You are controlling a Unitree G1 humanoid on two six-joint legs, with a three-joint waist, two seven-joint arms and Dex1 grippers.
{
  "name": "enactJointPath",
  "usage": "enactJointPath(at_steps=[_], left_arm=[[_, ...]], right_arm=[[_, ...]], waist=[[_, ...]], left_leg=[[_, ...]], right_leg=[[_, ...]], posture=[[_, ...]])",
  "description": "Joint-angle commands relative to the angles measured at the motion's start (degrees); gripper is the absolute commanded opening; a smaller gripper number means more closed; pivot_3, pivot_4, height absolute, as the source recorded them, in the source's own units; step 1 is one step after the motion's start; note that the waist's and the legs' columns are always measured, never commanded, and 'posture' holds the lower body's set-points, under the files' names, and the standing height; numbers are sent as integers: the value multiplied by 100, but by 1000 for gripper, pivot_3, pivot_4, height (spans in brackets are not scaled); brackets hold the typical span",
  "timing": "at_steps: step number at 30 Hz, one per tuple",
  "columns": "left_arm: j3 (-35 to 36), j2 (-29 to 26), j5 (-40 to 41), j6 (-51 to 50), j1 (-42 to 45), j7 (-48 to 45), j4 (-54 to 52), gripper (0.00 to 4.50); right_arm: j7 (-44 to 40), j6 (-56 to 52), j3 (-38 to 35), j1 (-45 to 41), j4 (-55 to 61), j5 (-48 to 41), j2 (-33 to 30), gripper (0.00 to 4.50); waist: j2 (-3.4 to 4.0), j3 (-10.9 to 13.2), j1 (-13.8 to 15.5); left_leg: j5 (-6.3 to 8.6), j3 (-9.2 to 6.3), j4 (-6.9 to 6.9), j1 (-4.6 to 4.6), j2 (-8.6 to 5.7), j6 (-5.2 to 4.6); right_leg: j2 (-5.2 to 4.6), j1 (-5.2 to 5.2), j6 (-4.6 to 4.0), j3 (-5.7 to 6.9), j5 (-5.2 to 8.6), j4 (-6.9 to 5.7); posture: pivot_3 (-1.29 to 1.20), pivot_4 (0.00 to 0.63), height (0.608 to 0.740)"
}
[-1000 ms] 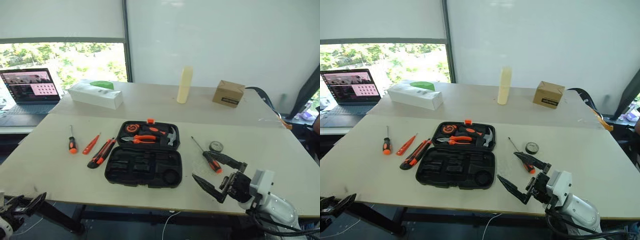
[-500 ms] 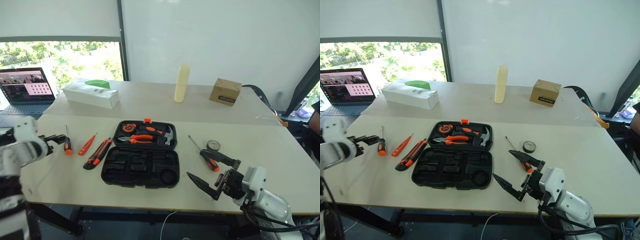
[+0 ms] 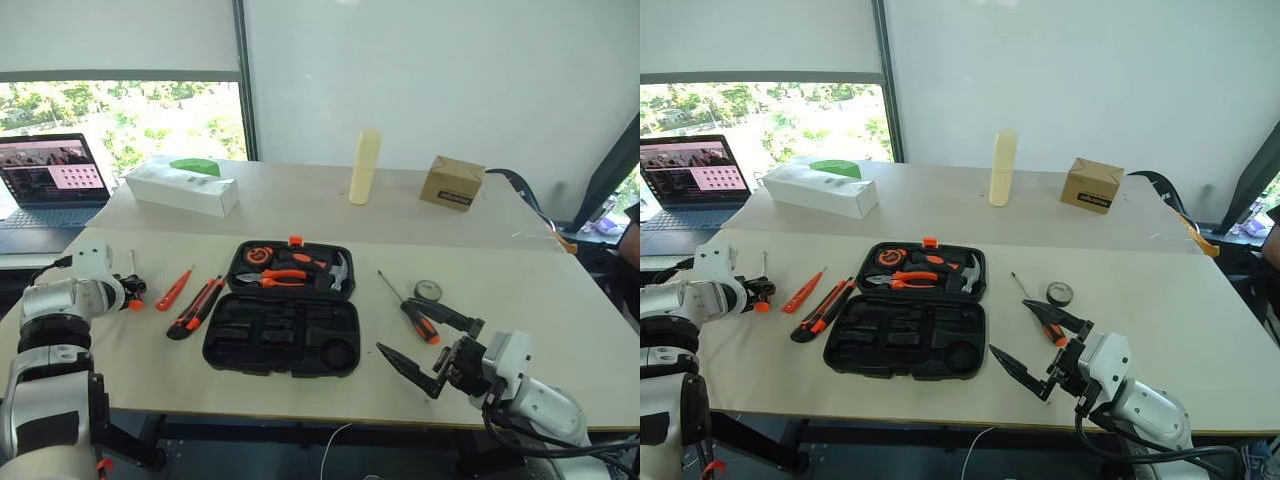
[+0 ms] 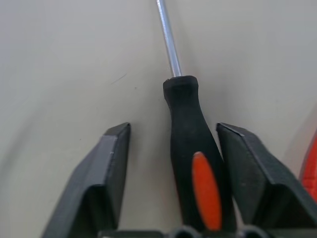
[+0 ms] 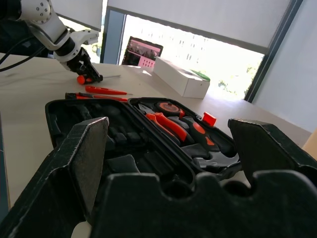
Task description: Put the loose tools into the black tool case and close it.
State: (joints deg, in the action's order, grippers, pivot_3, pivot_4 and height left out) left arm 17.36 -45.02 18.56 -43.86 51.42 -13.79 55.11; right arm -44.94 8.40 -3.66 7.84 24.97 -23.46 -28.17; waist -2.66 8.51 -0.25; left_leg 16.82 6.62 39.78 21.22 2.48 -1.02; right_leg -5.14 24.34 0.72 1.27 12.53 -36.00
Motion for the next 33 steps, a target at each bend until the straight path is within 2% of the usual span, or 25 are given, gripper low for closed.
enactJointPath(at_steps=[1, 2, 5, 7, 9, 11, 13, 15, 17, 20, 25, 30, 33], left_arm=[[147, -283, -87, 104, -57, -154, 290, 1184], [243, -345, -46, 288, -95, -279, 279, 848], [381, -543, -7, 660, -166, -663, 293, 823], [445, -649, 85, 1263, -271, -1406, 70, 823], [266, -711, 365, 2144, -678, -3431, -804, 823], [-242, -901, 506, 2797, -1395, -5428, -1950, 823], [-837, -1061, 100, 3589, -1672, -6272, -2352, 823], [-1279, -926, -165, 4264, -1504, -6735, -2586, 823], [-1540, -668, -225, 4372, -1187, -6926, -2698, 823], [-2091, -320, -838, 5080, -654, -6921, -2430, 823], [-3181, 473, -2220, 6418, 347, -6461, -1541, 823], [-3511, 664, -2716, 7053, 674, -6280, -879, 823], [-3586, 695, -2897, 6998, 756, -6186, -658, 823]], right_arm=[[108, 141, -355, 45, 86, 10, -57, 4500], [109, 141, -398, 64, 90, 0, -71, 4500], [81, 146, -466, 167, 122, 7, -92, 4500], [54, 157, -496, 285, 186, 24, -111, 4500], [101, 107, -589, 474, 321, 2, -112, 4500], [218, 7, -701, 717, 520, -54, -84, 4500], [299, -24, -743, 1016, 717, -60, -52, 4500], [294, 2, -725, 1225, 784, -3, -55, 4500], [270, 28, -699, 1272, 772, 37, -83, 4500], [297, -9, -672, 1202, 763, 35, -98, 4500], [370, -123, -558, 974, 783, 65, -86, 4500], [472, -190, -524, 908, 843, 86, -57, 4500], [566, -186, -490, 966, 930, 130, -9, 4500]], waist=[[0, 0, -45], [0, 0, -64], [-3, 1, -92], [-2, 1, -80], [-5, 3, -52], [-5, 3, -17], [-2, 2, 60], [5, -1, 122], [5, -1, 170], [3, 0, 166], [3, 0, 115], [4, 0, 9], [4, 0, 10]], left_leg=[[0, 0, 0, -4, 1, 0], [2, -3, 0, -9, 2, -4], [5, -9, -1, -12, 7, -9], [3, -4, -2, -11, 10, -5], [0, -1, -1, -1, 10, 1], [-14, 18, 1, 12, 12, 27], [-15, 18, 5, 29, 18, 31], [-11, 19, 10, 30, 10, 25], [4, 13, 13, 27, -4, -3], [18, 6, 42, 32, 1, -31], [15, -7, 61, 39, -4, -39], [22, -16, 60, 44, -4, -52], [25, -21, 60, 59, -3, -58]], right_leg=[[0, 0, 0, -2, 0, -3], [1, 0, 0, -10, 0, -8], [9, 3, 0, -15, 0, -15], [13, 6, -2, -13, 0, -15], [12, 9, -3, -3, 0, -14], [7, 16, -5, 5, 0, -9], [-8, 27, -7, 21, 2, -8], [-13, 22, -4, 18, 4, -2], [-11, 5, -3, 24, 4, 2], [-1, 0, 0, 23, 3, 1], [5, -5, 7, 18, -4, -2], [9, 5, 12, 1, -4, 3], [9, 15, 15, 7, -3, 5]], posture=[[0, 150, 740], [0, 150, 740], [0, 150, 740], [0, 150, 740], [0, 150, 740], [0, 150, 740], [0, 150, 740], [0, 150, 740], [0, 150, 740], [0, 150, 740], [0, 150, 740], [0, 150, 740], [0, 150, 740]])
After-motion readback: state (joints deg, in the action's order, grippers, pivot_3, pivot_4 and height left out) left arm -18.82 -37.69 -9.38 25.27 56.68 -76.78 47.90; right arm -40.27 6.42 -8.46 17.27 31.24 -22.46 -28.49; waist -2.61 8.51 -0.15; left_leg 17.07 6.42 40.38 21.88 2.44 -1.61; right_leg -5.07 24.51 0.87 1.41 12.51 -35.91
